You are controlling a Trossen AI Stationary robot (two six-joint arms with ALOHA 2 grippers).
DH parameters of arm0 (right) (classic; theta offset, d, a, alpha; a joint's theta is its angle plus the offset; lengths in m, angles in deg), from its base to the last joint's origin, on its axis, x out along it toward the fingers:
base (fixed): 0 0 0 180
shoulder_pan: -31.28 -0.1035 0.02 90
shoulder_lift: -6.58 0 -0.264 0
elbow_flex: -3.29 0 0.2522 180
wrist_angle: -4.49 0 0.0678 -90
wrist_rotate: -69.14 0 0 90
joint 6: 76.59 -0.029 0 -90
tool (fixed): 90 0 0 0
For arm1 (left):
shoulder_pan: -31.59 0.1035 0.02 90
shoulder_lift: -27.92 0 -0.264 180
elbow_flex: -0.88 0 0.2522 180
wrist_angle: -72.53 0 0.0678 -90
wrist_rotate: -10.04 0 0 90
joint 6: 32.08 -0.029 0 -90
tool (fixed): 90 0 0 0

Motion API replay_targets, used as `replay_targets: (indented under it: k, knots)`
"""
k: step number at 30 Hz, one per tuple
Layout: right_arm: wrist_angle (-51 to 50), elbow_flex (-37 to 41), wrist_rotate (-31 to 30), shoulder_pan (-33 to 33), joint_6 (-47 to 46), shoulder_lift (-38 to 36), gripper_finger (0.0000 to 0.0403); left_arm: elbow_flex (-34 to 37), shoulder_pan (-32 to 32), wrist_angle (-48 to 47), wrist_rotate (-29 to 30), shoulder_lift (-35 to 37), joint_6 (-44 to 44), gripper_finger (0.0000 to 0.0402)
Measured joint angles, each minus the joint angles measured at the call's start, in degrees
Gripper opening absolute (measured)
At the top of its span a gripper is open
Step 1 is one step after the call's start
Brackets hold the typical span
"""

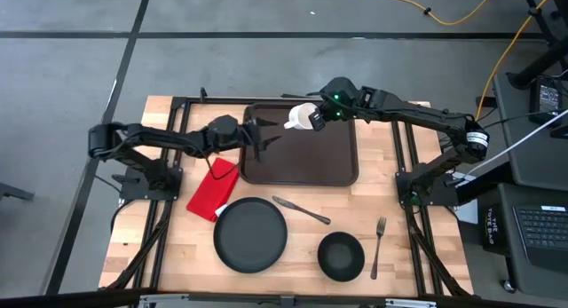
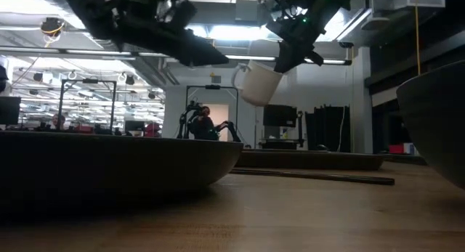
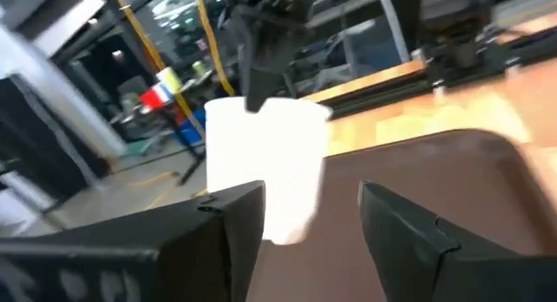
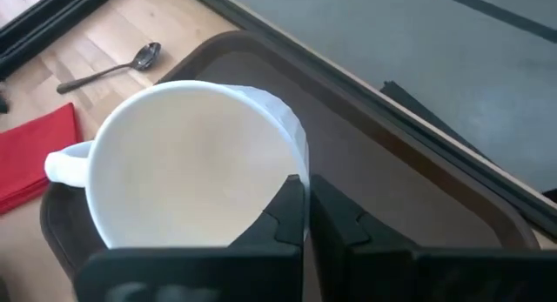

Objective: Set up tray
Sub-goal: Put the white mug on the brown serving tray

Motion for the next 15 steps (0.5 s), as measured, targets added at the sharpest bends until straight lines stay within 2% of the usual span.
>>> replay_targets:
  k: [3, 15]
  knots:
    - [0.07, 0.0, 0.02, 0.0, 0.0, 0.0, 0.0008, -2.12, -0.68, -0.08, 2.78, -2.36, -1.39, 0.0178]
    - [0.66, 0.0, 0.04, -0.02, -0.14, 0.0, 0.0008, -5.61, -1.82, -0.12, 3.49, -5.93, 1.55, 0.0178]
